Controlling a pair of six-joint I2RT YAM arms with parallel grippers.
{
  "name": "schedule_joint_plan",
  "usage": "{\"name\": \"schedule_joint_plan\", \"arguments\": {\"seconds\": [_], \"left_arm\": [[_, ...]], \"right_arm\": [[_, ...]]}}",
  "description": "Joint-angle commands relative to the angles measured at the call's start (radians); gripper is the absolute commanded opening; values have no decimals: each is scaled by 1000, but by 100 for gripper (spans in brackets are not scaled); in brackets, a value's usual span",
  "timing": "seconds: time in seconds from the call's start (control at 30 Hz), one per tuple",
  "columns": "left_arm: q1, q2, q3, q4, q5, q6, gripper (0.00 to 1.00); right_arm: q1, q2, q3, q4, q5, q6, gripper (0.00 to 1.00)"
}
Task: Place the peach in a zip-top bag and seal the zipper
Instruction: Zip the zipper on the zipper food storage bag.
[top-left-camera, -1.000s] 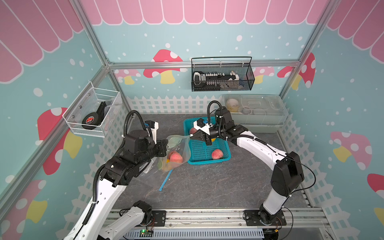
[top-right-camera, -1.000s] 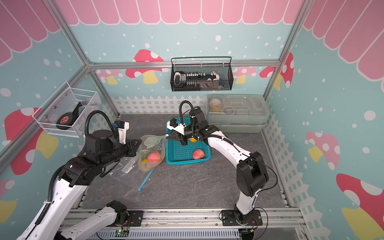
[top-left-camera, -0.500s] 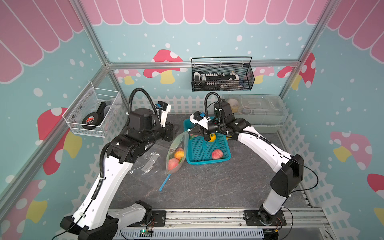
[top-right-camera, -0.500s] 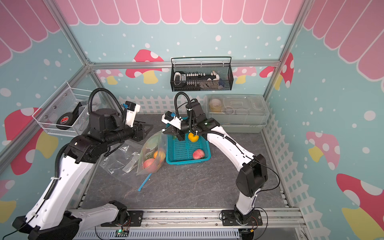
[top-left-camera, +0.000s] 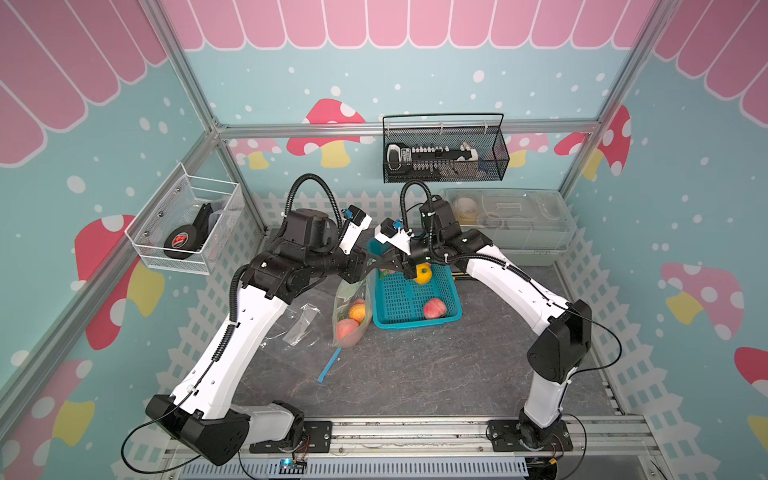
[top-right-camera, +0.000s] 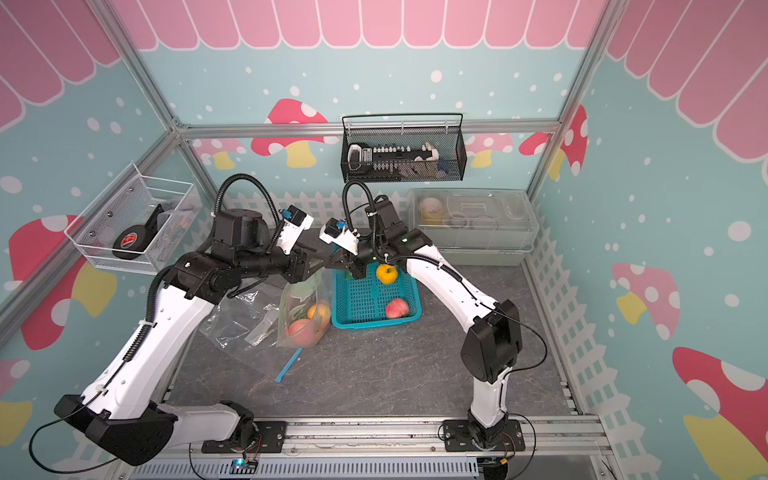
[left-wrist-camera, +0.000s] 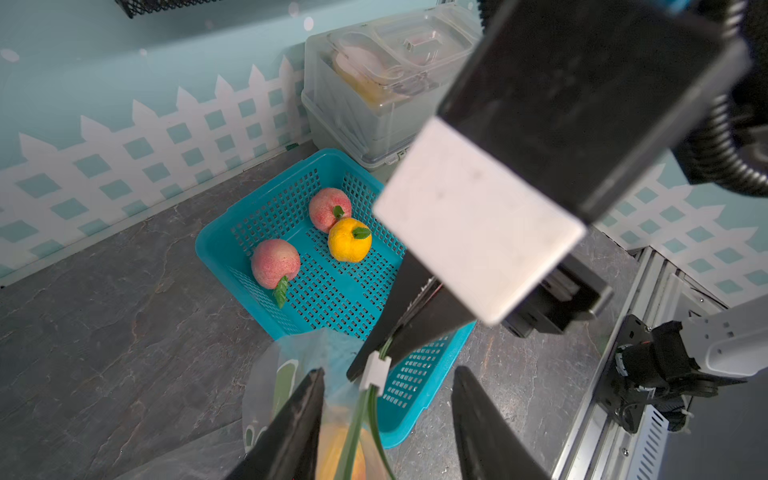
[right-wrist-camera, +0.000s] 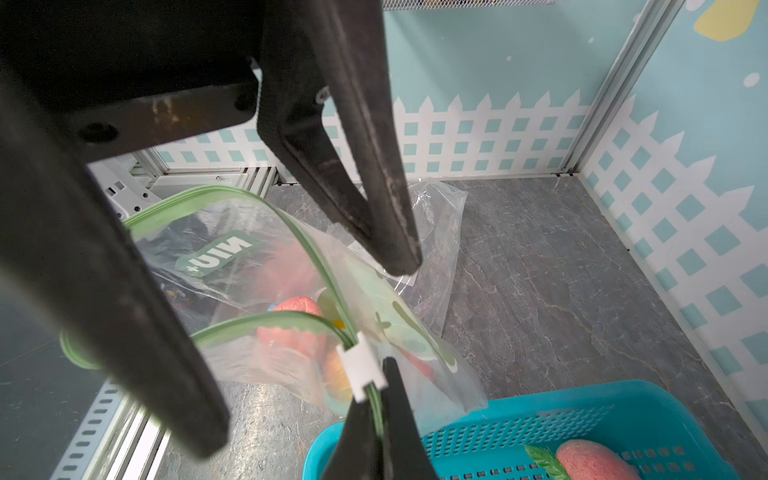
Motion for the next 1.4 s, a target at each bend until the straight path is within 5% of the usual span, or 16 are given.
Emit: {"name": "schedule_joint_plan", "arguments": {"seconds": [0.0, 0.63, 1.37], "left_arm": [[3, 10, 20, -16, 8, 73, 49], [7, 33, -7, -16, -11, 131, 18], [16, 25, -42, -30, -6, 142, 22]], "right_arm": [[2, 19, 45, -36, -47, 1, 0], [2, 42, 82, -77, -90, -19, 0], [3, 42, 90, -78, -85, -22, 0]]}}
